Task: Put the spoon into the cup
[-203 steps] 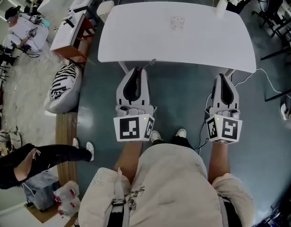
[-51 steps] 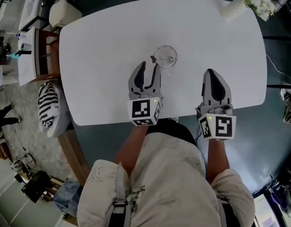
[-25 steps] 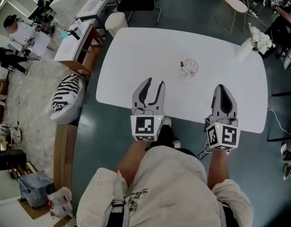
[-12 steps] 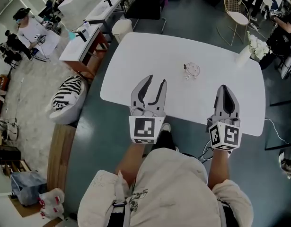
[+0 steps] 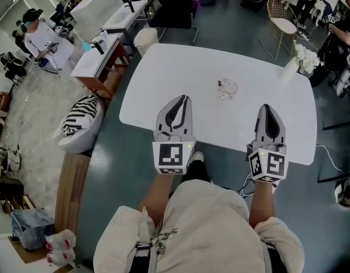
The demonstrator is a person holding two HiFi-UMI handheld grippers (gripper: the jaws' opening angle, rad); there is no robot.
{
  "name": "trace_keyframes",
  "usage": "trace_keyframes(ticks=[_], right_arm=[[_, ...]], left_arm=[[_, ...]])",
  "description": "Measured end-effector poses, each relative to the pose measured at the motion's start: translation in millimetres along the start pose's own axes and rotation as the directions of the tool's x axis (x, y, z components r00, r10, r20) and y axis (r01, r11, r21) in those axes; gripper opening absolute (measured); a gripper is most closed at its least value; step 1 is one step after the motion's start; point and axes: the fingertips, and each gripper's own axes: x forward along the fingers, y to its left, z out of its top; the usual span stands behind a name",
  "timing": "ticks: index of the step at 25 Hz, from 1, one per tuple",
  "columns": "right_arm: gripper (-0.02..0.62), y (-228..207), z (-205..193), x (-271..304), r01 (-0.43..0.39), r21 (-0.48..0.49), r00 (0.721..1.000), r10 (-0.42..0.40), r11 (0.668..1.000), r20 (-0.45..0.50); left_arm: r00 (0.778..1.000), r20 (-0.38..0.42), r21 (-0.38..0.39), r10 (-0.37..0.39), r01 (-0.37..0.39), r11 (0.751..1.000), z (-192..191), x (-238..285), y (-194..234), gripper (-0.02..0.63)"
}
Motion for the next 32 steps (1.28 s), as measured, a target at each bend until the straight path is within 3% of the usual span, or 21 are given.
trace_keyframes(ticks=[10,32], right_arm=[[-0.012,-14.0,-0.9,-0.7,0.012,-0.041,1.0,-0.011,0.999,0.005],[-0.012,-48.8,-16.5,-9.3,0.045,-0.032,0.999,-0.046,0.998,-0.026]], left_arm=[[1.0,0.009,-0.015,-0.014,0.015,1.0,-0.6,13.4,-14.7,0.007],[0.998,0.005,-0.016,-0.061,0.061,0.998,-6.8,36.4,-53.8,0.008]])
